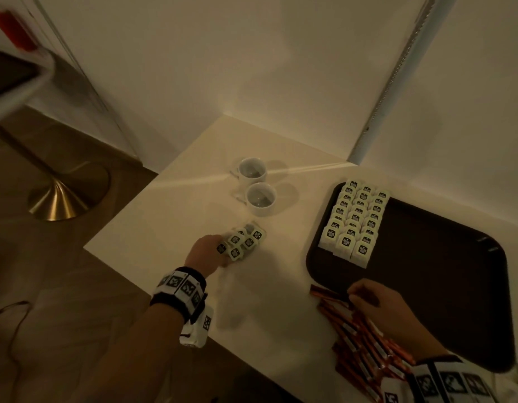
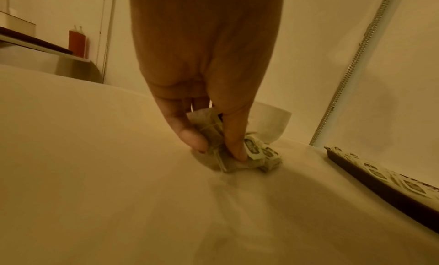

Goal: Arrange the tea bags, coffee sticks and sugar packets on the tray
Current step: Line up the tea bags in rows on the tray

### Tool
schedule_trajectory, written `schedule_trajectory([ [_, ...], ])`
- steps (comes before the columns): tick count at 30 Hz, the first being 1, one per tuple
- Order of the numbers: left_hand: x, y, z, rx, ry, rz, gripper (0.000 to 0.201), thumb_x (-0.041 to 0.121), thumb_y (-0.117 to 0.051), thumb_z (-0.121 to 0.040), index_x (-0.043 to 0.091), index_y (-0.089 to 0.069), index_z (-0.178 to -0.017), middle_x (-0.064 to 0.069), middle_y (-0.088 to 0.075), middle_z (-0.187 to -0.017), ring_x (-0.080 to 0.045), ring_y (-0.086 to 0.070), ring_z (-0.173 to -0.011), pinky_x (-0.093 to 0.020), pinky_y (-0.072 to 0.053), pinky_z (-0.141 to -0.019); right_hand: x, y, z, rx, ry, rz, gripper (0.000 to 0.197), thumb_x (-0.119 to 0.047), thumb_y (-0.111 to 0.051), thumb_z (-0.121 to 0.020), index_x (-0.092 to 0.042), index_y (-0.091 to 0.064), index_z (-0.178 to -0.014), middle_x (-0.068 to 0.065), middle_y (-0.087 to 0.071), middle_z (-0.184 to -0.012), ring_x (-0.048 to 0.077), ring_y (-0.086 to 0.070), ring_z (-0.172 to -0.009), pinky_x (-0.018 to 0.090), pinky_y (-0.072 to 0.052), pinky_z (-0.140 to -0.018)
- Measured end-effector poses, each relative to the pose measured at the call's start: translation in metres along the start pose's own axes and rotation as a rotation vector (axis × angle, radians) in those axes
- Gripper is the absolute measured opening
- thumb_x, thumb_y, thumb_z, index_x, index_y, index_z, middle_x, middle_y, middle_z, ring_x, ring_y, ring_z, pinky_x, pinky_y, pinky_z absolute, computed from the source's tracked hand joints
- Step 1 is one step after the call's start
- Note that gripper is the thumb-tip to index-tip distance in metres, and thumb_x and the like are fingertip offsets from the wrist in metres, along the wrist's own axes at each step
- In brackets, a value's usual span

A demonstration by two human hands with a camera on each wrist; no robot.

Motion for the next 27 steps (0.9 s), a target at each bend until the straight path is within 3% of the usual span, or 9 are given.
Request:
schedule_trajectory([
  [3,0.000,0.007,0.004,-0.027,0.005,-0.007,0.038,0.018,-0.065,-0.086,0.006,-0.056,-0.121,-0.013,-0.058,-0.122,-0.032,-0.055,-0.110,-0.038,-0.045,-0.091,-0.002,0.000,0.000,-0.033,-0.014,-0.001,0.011,-0.018,-0.057,-0.092,-0.025,-0.062,-0.099,-0.012,-0.061,-0.097,0.001,-0.057,-0.091,0.011,-0.041,-0.071],
  [7,0.001,0.019,0.007,-0.132,0.011,0.199,0.025,0.014,-0.066,-0.085,0.008,-0.057,-0.107,-0.011,-0.063,-0.093,-0.022,-0.057,-0.068,-0.028,-0.047,-0.056,-0.004,0.002,-0.002,-0.076,-0.038,-0.009,0.012,-0.018,-0.056,-0.092,-0.027,-0.061,-0.099,-0.012,-0.060,-0.098,0.002,-0.057,-0.092,0.011,-0.041,-0.069],
  [12,-0.001,0.041,0.005,-0.238,-0.008,0.114,0.016,0.009,-0.070,-0.080,0.001,-0.067,-0.093,-0.006,-0.066,-0.068,-0.014,-0.059,-0.055,-0.022,-0.051,-0.051,-0.004,0.004,-0.006,-0.083,-0.022,0.001,0.013,-0.018,-0.056,-0.092,-0.031,-0.060,-0.095,-0.012,-0.061,-0.098,0.001,-0.058,-0.092,0.011,-0.042,-0.069],
  [14,0.003,0.044,-0.001,-0.227,-0.021,0.004,0.024,0.007,-0.073,-0.078,-0.002,-0.065,-0.098,-0.012,-0.065,-0.080,-0.015,-0.056,-0.056,-0.021,-0.049,-0.048,-0.003,0.003,-0.008,-0.101,-0.025,0.010,0.013,-0.019,-0.056,-0.092,-0.032,-0.060,-0.095,-0.012,-0.061,-0.099,0.001,-0.057,-0.093,0.012,-0.042,-0.071],
  [16,0.010,0.045,-0.009,-0.201,-0.069,-0.107,0.034,0.011,-0.076,-0.077,0.003,-0.062,-0.106,-0.012,-0.062,-0.108,-0.016,-0.056,-0.066,-0.022,-0.048,-0.052,-0.003,0.002,-0.009,-0.114,-0.021,0.016,0.014,-0.020,-0.057,-0.092,-0.033,-0.059,-0.094,-0.012,-0.061,-0.099,0.001,-0.057,-0.094,0.012,-0.042,-0.073],
  [20,0.021,0.034,-0.031,-0.152,-0.203,-0.313,0.045,0.021,-0.076,-0.078,0.011,-0.064,-0.120,0.002,-0.035,-0.147,-0.020,-0.050,-0.120,-0.030,-0.043,-0.097,-0.003,0.001,-0.009,-0.117,-0.007,0.025,0.015,-0.020,-0.056,-0.092,-0.035,-0.059,-0.093,-0.013,-0.061,-0.099,0.000,-0.057,-0.093,0.012,-0.042,-0.073],
  [22,0.021,0.028,-0.038,-0.162,-0.192,-0.345,0.044,0.024,-0.076,-0.078,0.012,-0.064,-0.119,0.002,-0.042,-0.143,-0.022,-0.051,-0.118,-0.034,-0.043,-0.098,-0.002,0.002,-0.009,-0.119,-0.005,0.022,0.015,-0.020,-0.056,-0.092,-0.034,-0.060,-0.094,-0.012,-0.061,-0.099,0.000,-0.057,-0.093,0.012,-0.042,-0.073],
  [24,0.021,0.026,-0.041,-0.135,-0.167,-0.374,0.039,0.031,-0.074,-0.079,0.014,-0.062,-0.112,-0.004,-0.056,-0.124,-0.024,-0.056,-0.104,-0.034,-0.047,-0.087,-0.003,0.004,-0.009,-0.107,0.004,0.032,0.014,-0.020,-0.057,-0.092,-0.034,-0.060,-0.094,-0.013,-0.062,-0.098,-0.001,-0.057,-0.092,0.011,-0.042,-0.072],
  [27,0.024,0.031,-0.037,-0.096,-0.142,-0.450,0.032,0.037,-0.067,-0.084,0.016,-0.063,-0.108,-0.003,-0.059,-0.111,-0.025,-0.058,-0.099,-0.033,-0.046,-0.078,-0.003,0.008,-0.009,-0.094,0.027,0.044,0.014,-0.020,-0.057,-0.092,-0.035,-0.059,-0.092,-0.013,-0.062,-0.097,-0.002,-0.057,-0.090,0.011,-0.042,-0.071],
])
Point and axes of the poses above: each hand's wrist, its own z-axis away from the middle knuckle, its own y-axis out of the back of the hand, x = y × z, the point moved 3 cm from there along -z, towards the middle knuckle
